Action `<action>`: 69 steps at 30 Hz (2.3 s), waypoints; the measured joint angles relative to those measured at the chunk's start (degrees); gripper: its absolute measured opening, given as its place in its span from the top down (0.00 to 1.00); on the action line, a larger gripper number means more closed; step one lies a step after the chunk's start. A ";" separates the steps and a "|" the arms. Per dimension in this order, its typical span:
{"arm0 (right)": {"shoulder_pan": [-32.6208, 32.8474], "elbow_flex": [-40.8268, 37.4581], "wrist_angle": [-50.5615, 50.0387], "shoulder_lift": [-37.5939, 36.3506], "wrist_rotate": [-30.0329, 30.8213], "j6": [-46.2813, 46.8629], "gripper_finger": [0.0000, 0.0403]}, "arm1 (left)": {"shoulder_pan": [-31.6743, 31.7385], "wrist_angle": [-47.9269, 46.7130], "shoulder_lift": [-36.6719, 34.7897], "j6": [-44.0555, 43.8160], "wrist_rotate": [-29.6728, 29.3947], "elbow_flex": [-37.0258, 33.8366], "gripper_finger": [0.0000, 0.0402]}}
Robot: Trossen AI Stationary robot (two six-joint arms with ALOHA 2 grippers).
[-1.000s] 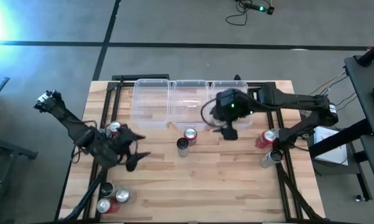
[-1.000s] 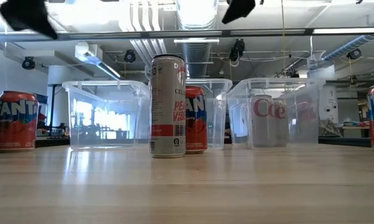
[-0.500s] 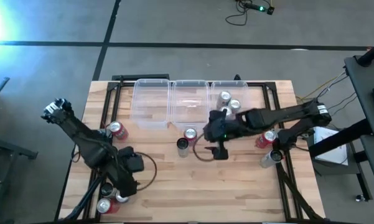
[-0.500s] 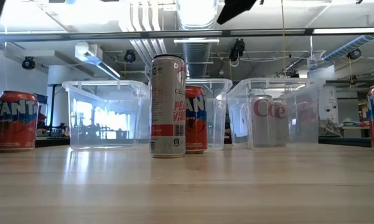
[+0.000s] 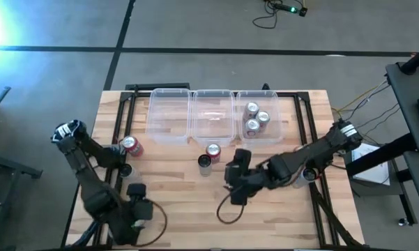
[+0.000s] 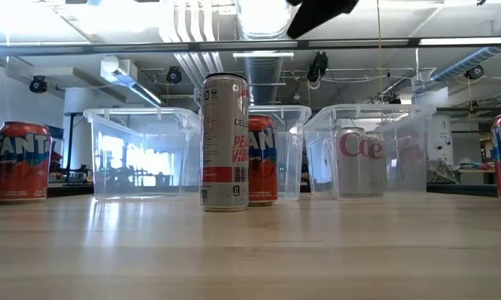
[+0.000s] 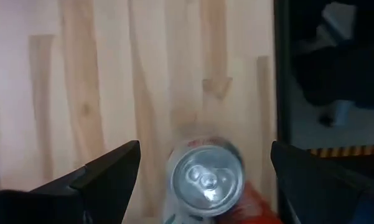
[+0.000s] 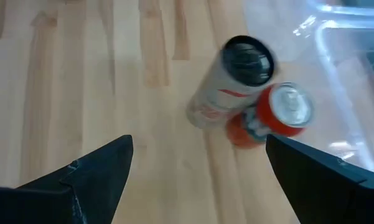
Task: Sort soda cans
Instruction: Put the red silver soda can into the right transparent bin
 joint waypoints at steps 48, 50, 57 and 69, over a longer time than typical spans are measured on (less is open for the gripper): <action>10.53 4.20 14.15 12.51 4.70 11.41 0.10 | -0.68 7.43 6.82 -0.41 8.00 -10.66 0.30; 10.94 4.20 14.09 12.51 4.68 11.66 0.10 | 0.12 7.86 7.65 1.97 7.29 -8.53 0.30; 11.70 3.56 12.76 12.51 6.13 13.02 0.10 | 6.96 8.04 8.80 13.87 2.29 -3.20 0.30; 11.88 -3.59 12.85 12.53 7.21 23.88 0.10 | 27.02 10.20 16.42 30.49 4.28 5.44 0.30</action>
